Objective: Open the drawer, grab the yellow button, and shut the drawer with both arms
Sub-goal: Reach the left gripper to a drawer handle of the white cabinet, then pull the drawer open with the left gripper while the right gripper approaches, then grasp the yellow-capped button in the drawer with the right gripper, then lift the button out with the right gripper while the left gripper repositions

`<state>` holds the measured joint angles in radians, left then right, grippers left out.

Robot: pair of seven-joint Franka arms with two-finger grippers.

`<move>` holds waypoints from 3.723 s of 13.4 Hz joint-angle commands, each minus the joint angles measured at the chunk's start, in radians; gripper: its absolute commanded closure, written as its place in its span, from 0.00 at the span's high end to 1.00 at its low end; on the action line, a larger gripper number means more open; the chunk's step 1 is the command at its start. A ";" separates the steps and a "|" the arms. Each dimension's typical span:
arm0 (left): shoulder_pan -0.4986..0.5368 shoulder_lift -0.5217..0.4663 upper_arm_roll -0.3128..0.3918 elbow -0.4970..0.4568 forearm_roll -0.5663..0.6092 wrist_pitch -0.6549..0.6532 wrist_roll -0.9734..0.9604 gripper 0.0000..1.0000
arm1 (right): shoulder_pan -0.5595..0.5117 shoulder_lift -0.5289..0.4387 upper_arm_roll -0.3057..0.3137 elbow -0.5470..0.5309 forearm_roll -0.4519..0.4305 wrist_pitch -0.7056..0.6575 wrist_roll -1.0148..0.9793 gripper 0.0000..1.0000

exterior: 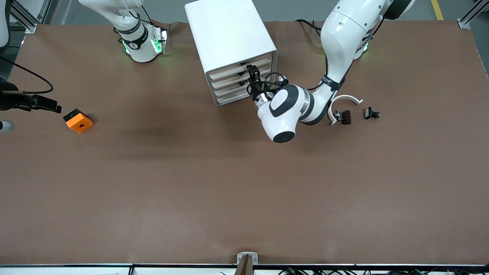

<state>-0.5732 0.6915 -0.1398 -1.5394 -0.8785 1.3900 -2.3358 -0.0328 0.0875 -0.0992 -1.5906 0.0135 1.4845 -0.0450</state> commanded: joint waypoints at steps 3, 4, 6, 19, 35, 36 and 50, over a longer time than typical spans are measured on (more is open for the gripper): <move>-0.020 0.013 0.003 -0.007 -0.024 -0.014 -0.016 0.14 | 0.000 0.009 0.007 0.021 0.006 -0.009 0.007 1.00; -0.017 0.022 0.003 -0.005 -0.024 -0.014 -0.016 0.00 | 0.007 0.009 0.010 0.021 0.006 -0.007 0.035 1.00; -0.007 0.022 0.006 -0.004 -0.022 -0.014 -0.016 0.00 | 0.045 0.008 0.013 0.018 0.008 -0.007 0.175 1.00; 0.187 0.025 0.019 0.070 -0.031 -0.003 -0.010 0.03 | 0.486 -0.005 0.018 0.038 0.114 0.115 1.097 1.00; 0.332 0.010 0.031 0.295 0.015 -0.003 0.045 1.00 | 0.991 0.214 0.019 0.109 0.014 0.299 1.797 1.00; 0.332 -0.013 0.037 0.301 0.070 -0.002 0.106 1.00 | 1.010 0.256 0.019 0.132 0.016 0.301 1.818 1.00; 0.320 -0.256 -0.023 0.285 0.702 0.011 1.011 1.00 | 1.064 0.414 0.021 0.228 0.037 0.310 1.754 1.00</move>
<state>-0.2433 0.4636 -0.1303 -1.2247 -0.2446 1.3970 -1.4072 1.0235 0.4849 -0.0708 -1.3933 0.0368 1.8026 1.7356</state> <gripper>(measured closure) 0.000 0.000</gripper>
